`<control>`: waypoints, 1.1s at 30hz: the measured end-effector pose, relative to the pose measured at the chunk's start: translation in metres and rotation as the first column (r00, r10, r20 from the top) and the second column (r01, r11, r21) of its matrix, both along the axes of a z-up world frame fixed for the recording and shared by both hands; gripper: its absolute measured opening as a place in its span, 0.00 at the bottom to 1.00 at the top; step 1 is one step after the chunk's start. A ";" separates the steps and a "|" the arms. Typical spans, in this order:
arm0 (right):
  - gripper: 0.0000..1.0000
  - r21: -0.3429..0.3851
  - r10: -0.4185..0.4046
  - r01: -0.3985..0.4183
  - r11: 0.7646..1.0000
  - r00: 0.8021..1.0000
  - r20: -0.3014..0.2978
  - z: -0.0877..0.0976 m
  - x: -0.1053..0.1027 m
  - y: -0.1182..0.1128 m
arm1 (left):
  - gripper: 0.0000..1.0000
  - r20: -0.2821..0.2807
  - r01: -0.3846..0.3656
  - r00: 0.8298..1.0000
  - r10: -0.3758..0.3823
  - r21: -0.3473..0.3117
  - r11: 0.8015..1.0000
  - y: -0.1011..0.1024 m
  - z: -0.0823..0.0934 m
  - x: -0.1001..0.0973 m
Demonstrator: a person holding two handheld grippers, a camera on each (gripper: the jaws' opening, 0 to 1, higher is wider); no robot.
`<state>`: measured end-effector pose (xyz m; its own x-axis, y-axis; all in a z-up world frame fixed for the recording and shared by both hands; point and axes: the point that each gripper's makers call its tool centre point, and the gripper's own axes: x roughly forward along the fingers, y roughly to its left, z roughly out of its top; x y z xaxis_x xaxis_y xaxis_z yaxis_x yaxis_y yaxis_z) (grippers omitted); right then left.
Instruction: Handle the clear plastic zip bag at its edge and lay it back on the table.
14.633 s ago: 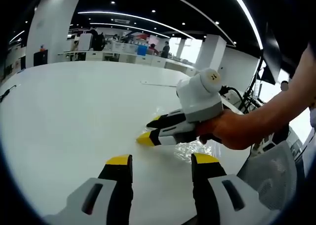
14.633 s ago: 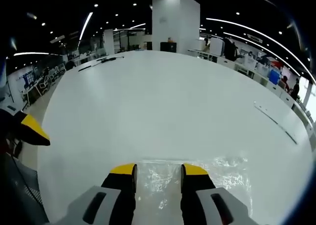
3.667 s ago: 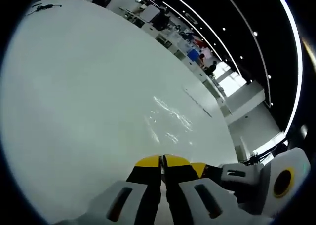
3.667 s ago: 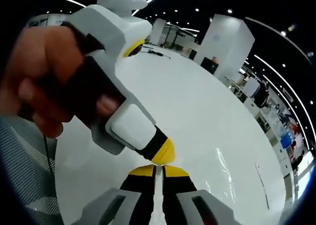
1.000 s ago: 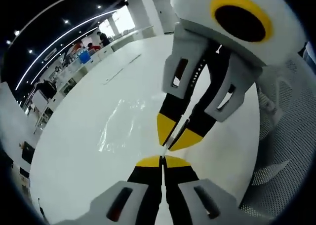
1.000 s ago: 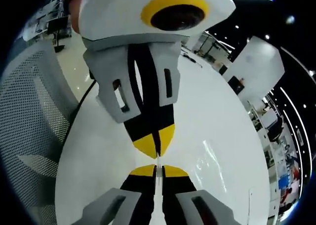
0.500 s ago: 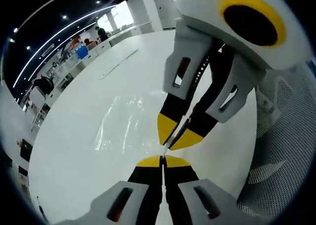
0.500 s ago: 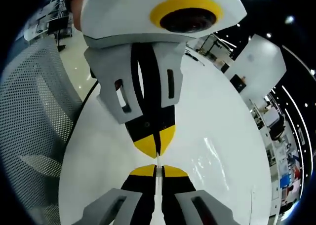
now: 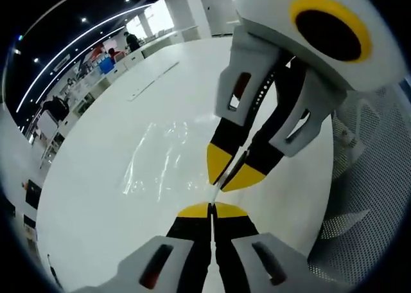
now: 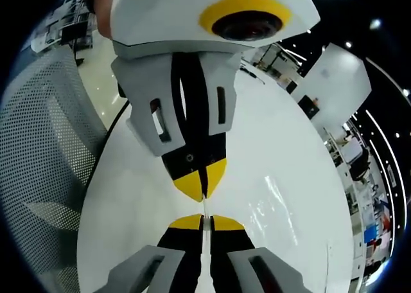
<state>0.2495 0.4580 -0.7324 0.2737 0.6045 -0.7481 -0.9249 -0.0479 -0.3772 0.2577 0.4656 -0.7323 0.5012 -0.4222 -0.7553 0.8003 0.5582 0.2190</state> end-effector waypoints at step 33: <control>0.00 -0.008 -0.060 0.060 0.998 0.998 -0.009 -0.003 -0.001 -0.023 | 0.00 -0.023 0.017 1.000 -0.016 0.036 0.999 -0.004 -0.005 -0.004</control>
<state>0.2489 0.4355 -0.7357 0.3023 0.5817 -0.7551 -0.9296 0.0048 -0.3685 0.2535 0.4618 -0.7370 0.4768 -0.4027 -0.7813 0.8143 0.5370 0.2201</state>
